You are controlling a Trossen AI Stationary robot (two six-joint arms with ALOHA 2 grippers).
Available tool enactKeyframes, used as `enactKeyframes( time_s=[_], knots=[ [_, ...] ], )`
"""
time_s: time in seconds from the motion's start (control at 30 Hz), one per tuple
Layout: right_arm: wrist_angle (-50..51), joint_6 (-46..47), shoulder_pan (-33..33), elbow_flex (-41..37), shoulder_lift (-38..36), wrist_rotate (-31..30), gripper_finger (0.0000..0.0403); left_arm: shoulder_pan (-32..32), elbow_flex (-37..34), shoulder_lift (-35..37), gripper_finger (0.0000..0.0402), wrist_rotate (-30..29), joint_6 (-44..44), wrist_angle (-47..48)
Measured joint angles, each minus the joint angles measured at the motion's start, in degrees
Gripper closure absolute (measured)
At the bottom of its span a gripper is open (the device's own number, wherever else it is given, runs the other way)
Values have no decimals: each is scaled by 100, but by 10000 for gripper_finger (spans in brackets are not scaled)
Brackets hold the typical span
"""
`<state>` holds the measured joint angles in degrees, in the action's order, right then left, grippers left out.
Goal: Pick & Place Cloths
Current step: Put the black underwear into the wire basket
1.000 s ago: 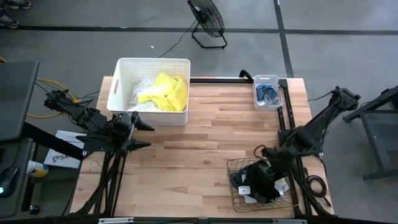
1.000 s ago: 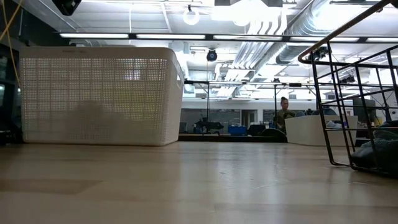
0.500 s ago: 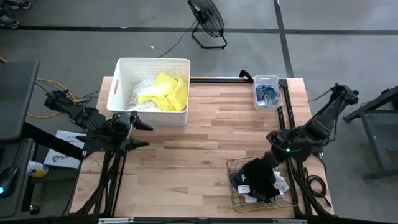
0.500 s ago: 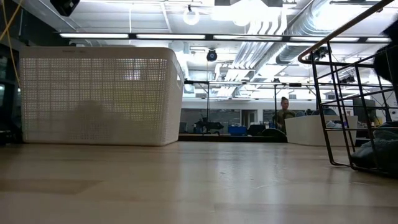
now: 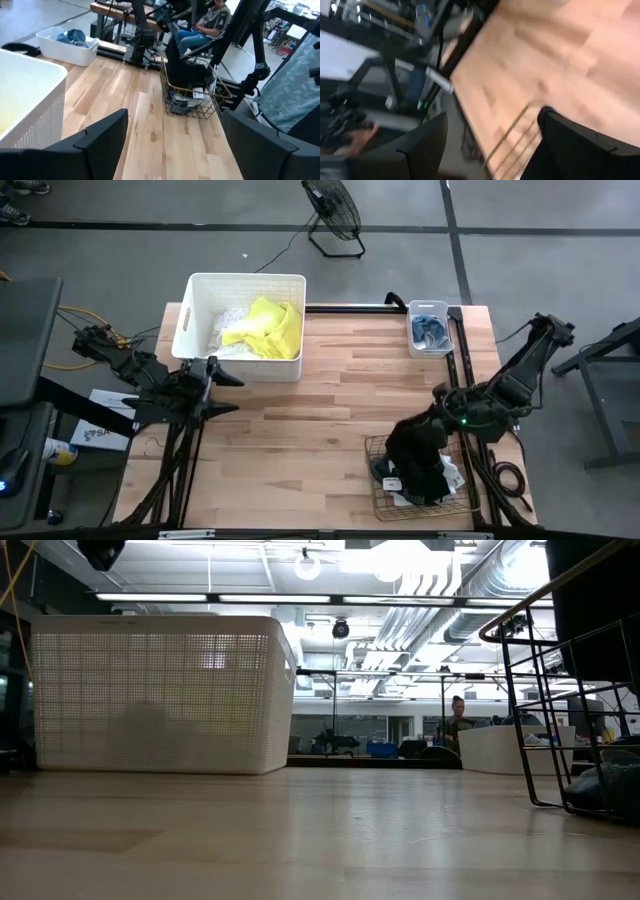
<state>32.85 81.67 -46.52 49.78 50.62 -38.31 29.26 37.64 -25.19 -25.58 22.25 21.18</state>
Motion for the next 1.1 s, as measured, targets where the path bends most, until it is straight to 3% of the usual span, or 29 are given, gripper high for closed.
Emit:
enactKeyframes(
  time_s=[0.3,0.5,0.6,0.77,1.1],
  knots=[
    [-140,1314,-4,0,534,2562,88,0,-250,-2,83,61,367,-120],
    [-91,2249,-4,0,1009,3880,88,0,-259,73,83,81,179,-318],
    [53,2327,-4,0,1095,3783,88,2,-259,144,83,98,133,-308],
    [206,2187,5,0,1094,2502,88,0,-259,258,83,101,69,-323],
    [281,2187,286,0,1749,2666,88,2,-259,334,83,236,51,-323]
  ],
)
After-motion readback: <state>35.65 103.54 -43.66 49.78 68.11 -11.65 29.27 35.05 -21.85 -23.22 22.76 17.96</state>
